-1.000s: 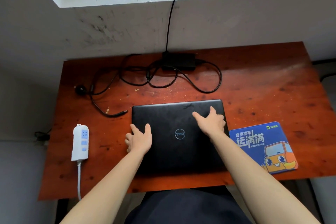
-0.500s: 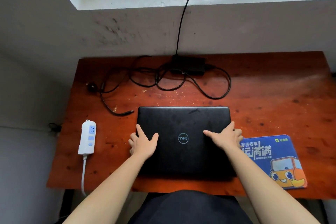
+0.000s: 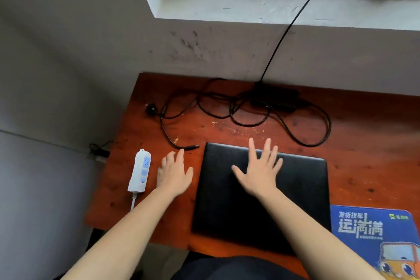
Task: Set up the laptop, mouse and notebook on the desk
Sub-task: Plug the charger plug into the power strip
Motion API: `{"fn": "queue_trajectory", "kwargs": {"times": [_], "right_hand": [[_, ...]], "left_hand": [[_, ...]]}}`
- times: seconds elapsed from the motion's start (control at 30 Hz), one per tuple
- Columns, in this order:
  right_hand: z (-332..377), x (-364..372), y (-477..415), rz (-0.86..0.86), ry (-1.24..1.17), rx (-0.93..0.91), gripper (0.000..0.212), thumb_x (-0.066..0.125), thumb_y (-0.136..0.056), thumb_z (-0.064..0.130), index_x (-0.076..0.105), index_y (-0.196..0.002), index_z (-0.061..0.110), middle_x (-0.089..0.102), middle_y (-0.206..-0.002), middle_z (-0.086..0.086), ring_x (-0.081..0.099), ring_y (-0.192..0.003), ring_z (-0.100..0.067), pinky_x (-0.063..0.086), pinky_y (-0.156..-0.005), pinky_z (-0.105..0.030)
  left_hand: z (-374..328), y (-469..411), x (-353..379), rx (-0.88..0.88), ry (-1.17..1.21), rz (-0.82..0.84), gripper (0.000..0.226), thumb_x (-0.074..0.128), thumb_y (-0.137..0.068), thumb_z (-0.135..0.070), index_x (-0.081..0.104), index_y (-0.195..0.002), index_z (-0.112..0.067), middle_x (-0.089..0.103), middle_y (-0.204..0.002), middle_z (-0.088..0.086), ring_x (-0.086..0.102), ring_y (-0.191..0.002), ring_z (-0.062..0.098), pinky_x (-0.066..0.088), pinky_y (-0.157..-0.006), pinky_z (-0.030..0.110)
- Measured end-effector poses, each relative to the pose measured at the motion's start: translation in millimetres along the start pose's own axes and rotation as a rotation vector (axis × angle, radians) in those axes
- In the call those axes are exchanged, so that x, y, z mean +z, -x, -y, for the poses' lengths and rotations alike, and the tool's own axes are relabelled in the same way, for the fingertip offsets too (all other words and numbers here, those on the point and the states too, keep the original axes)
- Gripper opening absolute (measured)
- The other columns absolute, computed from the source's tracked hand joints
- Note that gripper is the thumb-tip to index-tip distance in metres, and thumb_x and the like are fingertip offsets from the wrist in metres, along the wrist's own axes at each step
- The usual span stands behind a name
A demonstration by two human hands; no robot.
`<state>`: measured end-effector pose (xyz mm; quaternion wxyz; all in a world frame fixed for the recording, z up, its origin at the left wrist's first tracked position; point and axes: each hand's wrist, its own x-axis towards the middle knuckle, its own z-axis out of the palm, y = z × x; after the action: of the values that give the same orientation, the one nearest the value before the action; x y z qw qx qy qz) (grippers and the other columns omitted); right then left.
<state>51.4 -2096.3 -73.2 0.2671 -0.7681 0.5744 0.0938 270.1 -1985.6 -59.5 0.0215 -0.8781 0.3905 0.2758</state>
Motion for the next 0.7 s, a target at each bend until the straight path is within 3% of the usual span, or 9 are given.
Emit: {"fn": "queue_trajectory", "kwargs": {"times": [0.13,0.3,0.43,0.53,0.7], "right_hand": [[0.7,29.0,11.2,0.109,0.041,0.070,0.111,0.038,-0.077,0.089,-0.018,-0.156,0.034,-0.028,-0.162,-0.018,-0.026,-0.148,-0.041,-0.006,-0.117,-0.066],[-16.1,37.1,11.6,0.161,0.098,0.059,0.111,0.017,-0.070,0.099,-0.032,-0.149,0.038,-0.045,-0.154,-0.011,-0.039,-0.144,-0.034,-0.015,-0.115,-0.065],[-17.5,35.7,8.4,0.245,0.101,0.057,0.106,0.012,-0.068,0.101,-0.048,-0.133,0.043,-0.064,-0.134,-0.007,-0.057,-0.127,-0.031,-0.024,-0.110,-0.064],[-16.1,33.6,8.6,0.262,0.099,0.063,0.107,0.013,-0.067,0.101,-0.047,-0.134,0.043,-0.061,-0.138,-0.008,-0.055,-0.130,-0.032,-0.026,-0.109,-0.062],[0.1,34.3,15.8,0.144,0.059,0.082,0.120,0.023,-0.068,0.097,-0.031,-0.151,0.030,-0.038,-0.158,-0.017,-0.038,-0.144,-0.036,-0.016,-0.117,-0.064]], "left_hand": [[3.3,-20.4,2.4,-0.037,0.102,0.091,0.062,0.048,-0.097,-0.046,0.033,-0.150,-0.018,0.044,-0.145,0.013,0.048,-0.130,0.033,0.044,-0.102,0.046],[-4.0,-30.1,17.8,0.186,-0.086,-0.146,0.065,0.056,-0.096,-0.035,0.028,-0.153,-0.020,0.033,-0.152,0.012,0.042,-0.133,0.030,0.046,-0.100,0.041],[-5.3,-53.9,13.6,0.297,-0.293,-0.127,0.060,0.054,-0.096,-0.024,0.032,-0.152,-0.020,0.039,-0.150,0.010,0.034,-0.139,0.032,0.042,-0.104,0.041],[-1.8,-62.1,7.3,0.351,-0.324,-0.157,0.044,0.053,-0.095,-0.011,0.051,-0.139,-0.018,0.055,-0.132,0.009,0.046,-0.126,0.032,0.045,-0.095,0.040],[17.6,-48.6,14.7,0.297,-0.043,-0.140,0.025,0.054,-0.095,-0.012,0.061,-0.119,-0.013,0.059,-0.116,0.008,0.054,-0.108,0.026,0.048,-0.085,0.037]]}}
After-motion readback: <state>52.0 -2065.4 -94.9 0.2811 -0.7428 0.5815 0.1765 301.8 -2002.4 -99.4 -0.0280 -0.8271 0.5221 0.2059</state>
